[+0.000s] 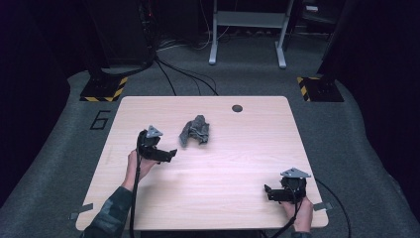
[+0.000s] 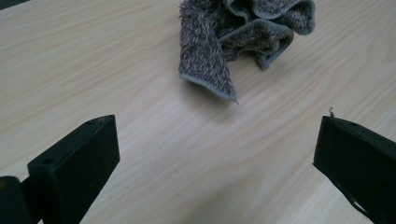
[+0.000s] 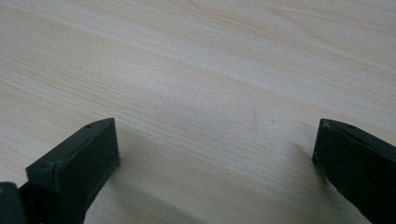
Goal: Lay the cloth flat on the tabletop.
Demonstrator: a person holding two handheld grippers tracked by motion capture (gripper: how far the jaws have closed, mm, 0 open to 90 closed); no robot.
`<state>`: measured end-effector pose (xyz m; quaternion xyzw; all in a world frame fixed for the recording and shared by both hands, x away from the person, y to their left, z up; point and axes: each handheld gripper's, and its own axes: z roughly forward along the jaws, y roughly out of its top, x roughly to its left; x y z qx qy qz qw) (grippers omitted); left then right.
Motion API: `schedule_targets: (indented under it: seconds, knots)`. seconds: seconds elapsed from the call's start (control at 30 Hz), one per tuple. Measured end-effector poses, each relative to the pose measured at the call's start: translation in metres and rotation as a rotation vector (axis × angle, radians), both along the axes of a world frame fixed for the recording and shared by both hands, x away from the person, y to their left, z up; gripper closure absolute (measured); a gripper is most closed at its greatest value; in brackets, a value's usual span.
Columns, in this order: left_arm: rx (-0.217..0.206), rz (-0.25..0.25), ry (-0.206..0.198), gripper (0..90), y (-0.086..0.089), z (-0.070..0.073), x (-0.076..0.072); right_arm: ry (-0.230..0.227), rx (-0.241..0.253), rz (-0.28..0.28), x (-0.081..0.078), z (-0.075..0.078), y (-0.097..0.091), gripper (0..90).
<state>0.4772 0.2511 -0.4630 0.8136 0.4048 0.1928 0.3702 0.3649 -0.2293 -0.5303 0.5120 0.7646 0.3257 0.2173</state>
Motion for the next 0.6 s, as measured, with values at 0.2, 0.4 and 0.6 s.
schedule_targets:
  seconds: [0.2,0.4,0.6]
  knots:
    - [-0.012,-0.009,-0.009,0.2,-0.012,0.005,0.016,0.0,0.0,-0.002,0.0,0.0,0.0,0.0]
    - [-0.012,-0.038,0.007,0.4,-0.025,0.009,0.034,-0.001,-0.001,-0.003,0.0,0.0,0.0,0.0]
    - [-0.004,-0.053,0.028,1.6,-0.04,0.005,0.055,-0.001,-0.001,-0.003,0.0,0.0,0.0,0.0]
